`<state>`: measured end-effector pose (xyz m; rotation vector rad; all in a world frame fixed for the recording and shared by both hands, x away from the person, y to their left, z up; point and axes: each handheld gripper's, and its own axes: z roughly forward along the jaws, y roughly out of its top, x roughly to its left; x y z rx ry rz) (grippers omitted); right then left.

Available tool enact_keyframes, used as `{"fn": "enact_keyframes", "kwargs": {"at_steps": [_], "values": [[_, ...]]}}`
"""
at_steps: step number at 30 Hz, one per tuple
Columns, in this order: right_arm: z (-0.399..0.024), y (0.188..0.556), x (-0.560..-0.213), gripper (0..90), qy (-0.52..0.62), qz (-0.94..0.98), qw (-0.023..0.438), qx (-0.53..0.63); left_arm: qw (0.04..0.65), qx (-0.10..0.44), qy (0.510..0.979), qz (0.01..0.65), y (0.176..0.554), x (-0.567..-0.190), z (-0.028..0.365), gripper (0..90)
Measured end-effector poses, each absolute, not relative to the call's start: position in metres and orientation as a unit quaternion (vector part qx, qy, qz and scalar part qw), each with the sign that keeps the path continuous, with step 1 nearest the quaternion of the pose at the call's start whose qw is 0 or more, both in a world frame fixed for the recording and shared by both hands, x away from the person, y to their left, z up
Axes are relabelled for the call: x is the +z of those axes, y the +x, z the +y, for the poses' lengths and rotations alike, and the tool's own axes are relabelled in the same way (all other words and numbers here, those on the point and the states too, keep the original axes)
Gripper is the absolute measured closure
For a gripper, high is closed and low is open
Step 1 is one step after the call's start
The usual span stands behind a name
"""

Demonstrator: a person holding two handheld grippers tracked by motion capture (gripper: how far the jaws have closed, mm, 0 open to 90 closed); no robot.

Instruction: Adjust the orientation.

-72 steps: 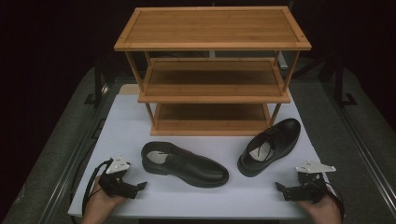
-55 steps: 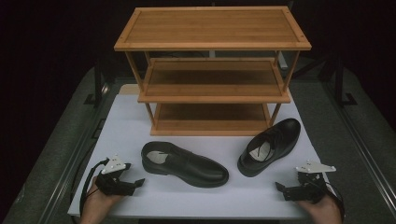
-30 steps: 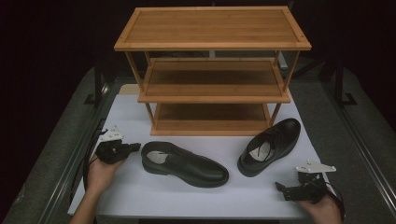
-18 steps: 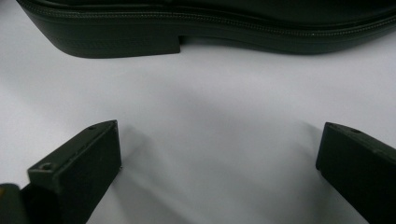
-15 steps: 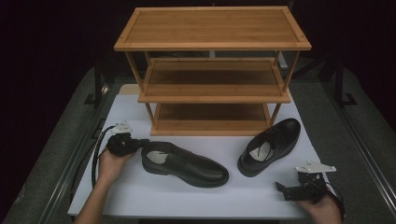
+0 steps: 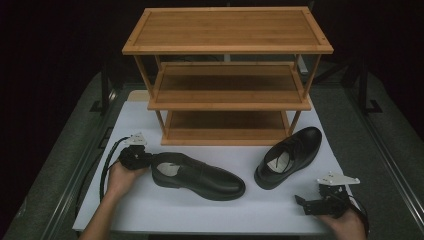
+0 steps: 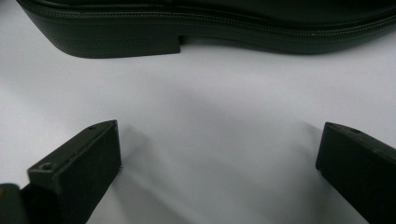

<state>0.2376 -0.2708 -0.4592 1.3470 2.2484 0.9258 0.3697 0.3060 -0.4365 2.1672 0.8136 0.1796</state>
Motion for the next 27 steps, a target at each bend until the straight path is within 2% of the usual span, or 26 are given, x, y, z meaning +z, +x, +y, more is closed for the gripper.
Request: {"fn": "enact_keyframes", "kwargs": {"at_steps": [27], "values": [[-0.271, 0.238, -0.459, 0.0, 0.476, 0.796, 0.179, 0.327, 0.401, 0.046, 0.863, 0.302, 0.323, -0.437, 0.313, 90.0]]}}
